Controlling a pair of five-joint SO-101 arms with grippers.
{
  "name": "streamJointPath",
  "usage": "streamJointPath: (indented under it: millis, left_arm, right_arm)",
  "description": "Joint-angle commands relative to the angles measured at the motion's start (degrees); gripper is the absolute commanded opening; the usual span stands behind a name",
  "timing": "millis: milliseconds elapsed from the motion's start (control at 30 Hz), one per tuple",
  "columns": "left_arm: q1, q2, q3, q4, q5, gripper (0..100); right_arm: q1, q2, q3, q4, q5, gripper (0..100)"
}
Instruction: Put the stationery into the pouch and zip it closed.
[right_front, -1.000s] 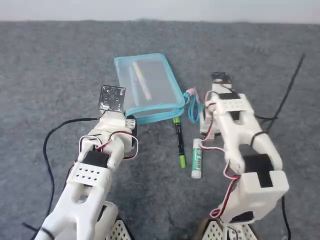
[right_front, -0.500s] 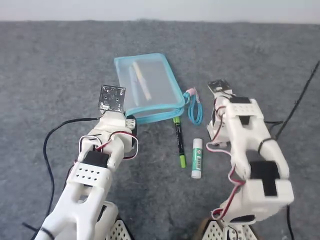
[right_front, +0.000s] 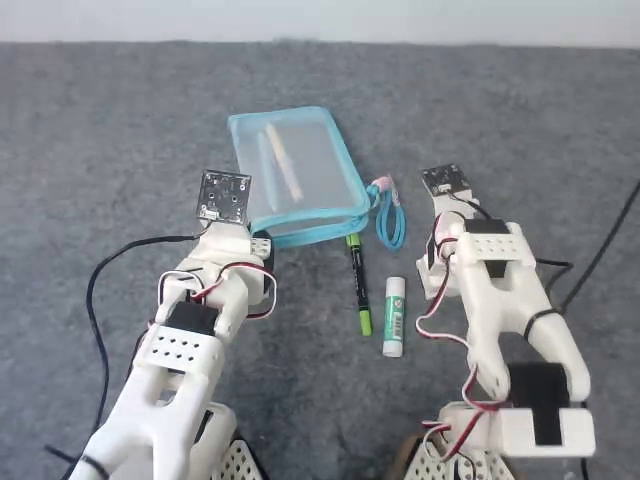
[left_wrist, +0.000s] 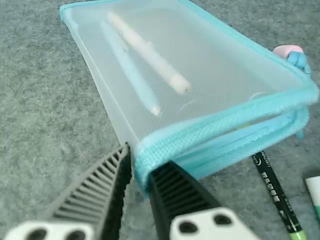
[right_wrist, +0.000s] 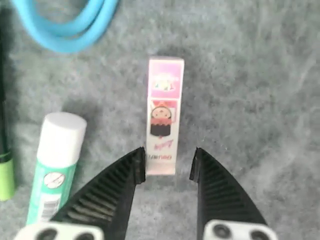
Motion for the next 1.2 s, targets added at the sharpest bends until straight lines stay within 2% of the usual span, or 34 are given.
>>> streamJointPath:
  millis: [0,133,300,433,600,733,833,967,1067,1167]
  left_arm:
    - [-0.3,-0.4,-0.5,-0.1,0.3,1]
    - [-0.3,-0.4,-0.5,-0.1,0.3,1]
    - [-0.3,-0.3,-0.5,-0.1,0.3,1]
    - [-0.3,-0.2,-0.5,-0.1,0.3,1]
    - [-0.3,-0.2,-0.5,-0.1,0.3,1]
    - [-0.3,-0.2,-0.5,-0.2,0.3,1]
    - [-0.1,-0.2,-0.5,-0.3,0.3,1]
    - [-0.1,-0.2,-0.5,-0.3,0.3,1]
    - [-0.2,-0.2,-0.5,-0.3,0.3,1]
    - [-0.3,-0.2,-0.5,-0.3,0.3,1]
  right_arm:
    - [0.3,0.2,-0.6,-2.4,-1.2,15.5]
    - [0.5,1.3,-1.1,-2.2,-1.5,14.1]
    - [0.7,0.8,-1.1,-2.2,-1.2,0.3]
    - [0.7,-0.6,-2.8,2.0,-1.1,0.6]
    - [1.6,-11.5,-6.8,12.1,-1.1,0.7]
    - [0.0,-24.8,-7.7,19.9,2.7,0.7]
    - [-4.2,-33.7,-7.7,24.9,5.0,0.7]
    - [-15.6,-40.3,-7.7,29.7,10.5,0.7]
    - [-23.4,-39.8,-8.3,30.2,11.0,0.7]
    - [-26.9,-35.3,-10.6,30.1,10.6,0.7]
